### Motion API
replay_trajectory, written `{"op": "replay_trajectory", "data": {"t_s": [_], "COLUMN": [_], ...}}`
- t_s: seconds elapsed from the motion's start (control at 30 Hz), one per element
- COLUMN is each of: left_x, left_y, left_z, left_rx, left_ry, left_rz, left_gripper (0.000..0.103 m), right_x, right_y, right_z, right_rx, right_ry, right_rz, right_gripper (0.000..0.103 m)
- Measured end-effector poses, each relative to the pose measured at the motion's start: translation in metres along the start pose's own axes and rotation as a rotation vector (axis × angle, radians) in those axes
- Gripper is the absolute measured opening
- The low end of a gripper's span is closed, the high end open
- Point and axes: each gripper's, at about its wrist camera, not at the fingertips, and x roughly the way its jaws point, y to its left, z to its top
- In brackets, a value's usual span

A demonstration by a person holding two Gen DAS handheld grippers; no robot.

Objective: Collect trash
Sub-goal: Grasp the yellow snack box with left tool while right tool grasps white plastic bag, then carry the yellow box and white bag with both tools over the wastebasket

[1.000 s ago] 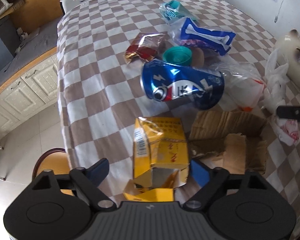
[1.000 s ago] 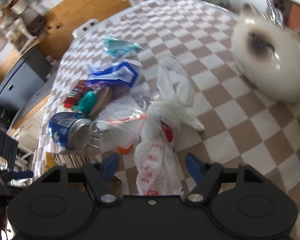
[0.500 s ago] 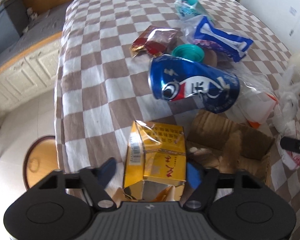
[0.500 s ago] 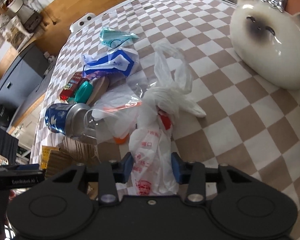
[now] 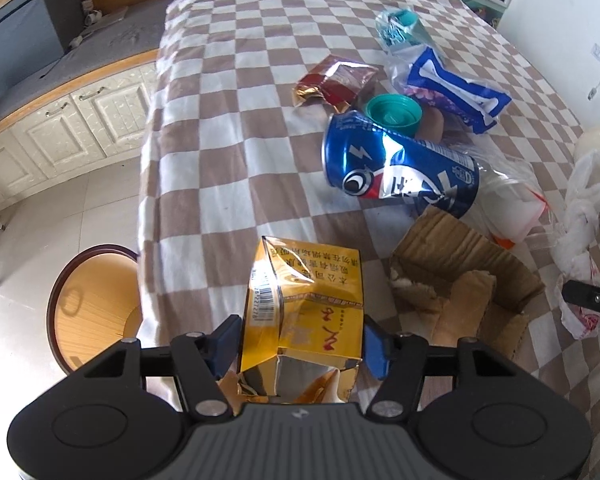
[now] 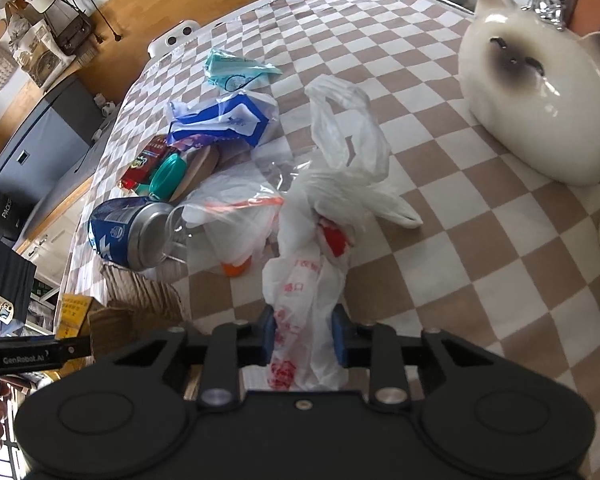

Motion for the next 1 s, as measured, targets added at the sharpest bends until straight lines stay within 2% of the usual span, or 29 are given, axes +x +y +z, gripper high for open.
{"op": "replay_trajectory", "data": {"t_s": [0.23,0.5,0.8,1.0], "left_x": [-0.036,-0.083,-0.124,-0.128], "left_y": [0.004,0.012,0.046,0.085], "left_z": [-0.016,-0.028,-0.027,-0.025], "left_rx": [-0.023,-0.072,-0.123,-0.122], "left_ry": [-0.078,-0.194,-0.304,-0.337], "left_rz": [-0.002,-0.034,-0.044,-0.061], "left_gripper": [0.062,0.062,0.062,0.062], "right_x": [-0.027,-0.073,-0.093,-0.089], "right_y": [0.001,0.028,0.091,0.145], "right_z": [-0.005,0.001,0.011,0.004], "right_rx": [-0.034,-0.124,-0.232,-0.275], "right_ry": [-0.055,-0.168,-0.235,-0.244], "right_rz": [-0.016,-0.011,0.072,0.09], "right_gripper": [0.028,0.028,0.028,0.028]}}
